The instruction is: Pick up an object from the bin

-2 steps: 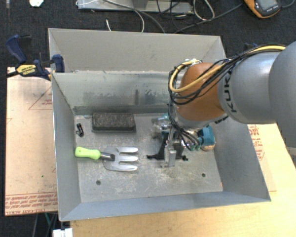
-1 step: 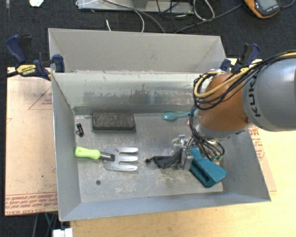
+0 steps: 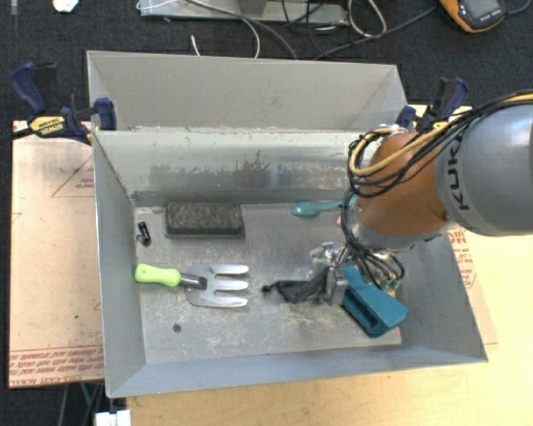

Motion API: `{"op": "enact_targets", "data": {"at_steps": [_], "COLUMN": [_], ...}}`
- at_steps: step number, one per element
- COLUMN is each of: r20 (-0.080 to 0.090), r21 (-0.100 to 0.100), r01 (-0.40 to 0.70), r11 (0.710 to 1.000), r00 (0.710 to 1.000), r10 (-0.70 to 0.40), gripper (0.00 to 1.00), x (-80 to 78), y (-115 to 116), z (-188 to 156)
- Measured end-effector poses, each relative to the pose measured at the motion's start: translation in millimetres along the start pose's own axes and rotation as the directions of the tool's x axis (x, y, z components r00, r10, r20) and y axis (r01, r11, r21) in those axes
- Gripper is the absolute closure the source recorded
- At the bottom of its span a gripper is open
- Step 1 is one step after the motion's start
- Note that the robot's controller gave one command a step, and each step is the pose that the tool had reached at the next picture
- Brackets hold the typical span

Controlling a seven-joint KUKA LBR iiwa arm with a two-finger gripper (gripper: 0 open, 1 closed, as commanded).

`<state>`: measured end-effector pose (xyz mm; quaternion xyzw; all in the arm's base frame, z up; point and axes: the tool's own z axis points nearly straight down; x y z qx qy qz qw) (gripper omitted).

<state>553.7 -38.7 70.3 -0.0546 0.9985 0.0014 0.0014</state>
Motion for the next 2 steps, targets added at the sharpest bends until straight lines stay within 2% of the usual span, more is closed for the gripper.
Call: {"op": "enact_targets", "data": {"at_steps": [1, 2], "r20": [-0.012, -0.005], "r21": [-0.003, -0.003], "r01": [0.032, 0.109], "r11": [0.999, 0.994], "r00": [0.999, 0.994], "r10": [-0.032, -0.109], "gripper": [1.0, 1.0], "x": [1.9, -9.8], "y": [1, 3], "z": [-47, -125]}}
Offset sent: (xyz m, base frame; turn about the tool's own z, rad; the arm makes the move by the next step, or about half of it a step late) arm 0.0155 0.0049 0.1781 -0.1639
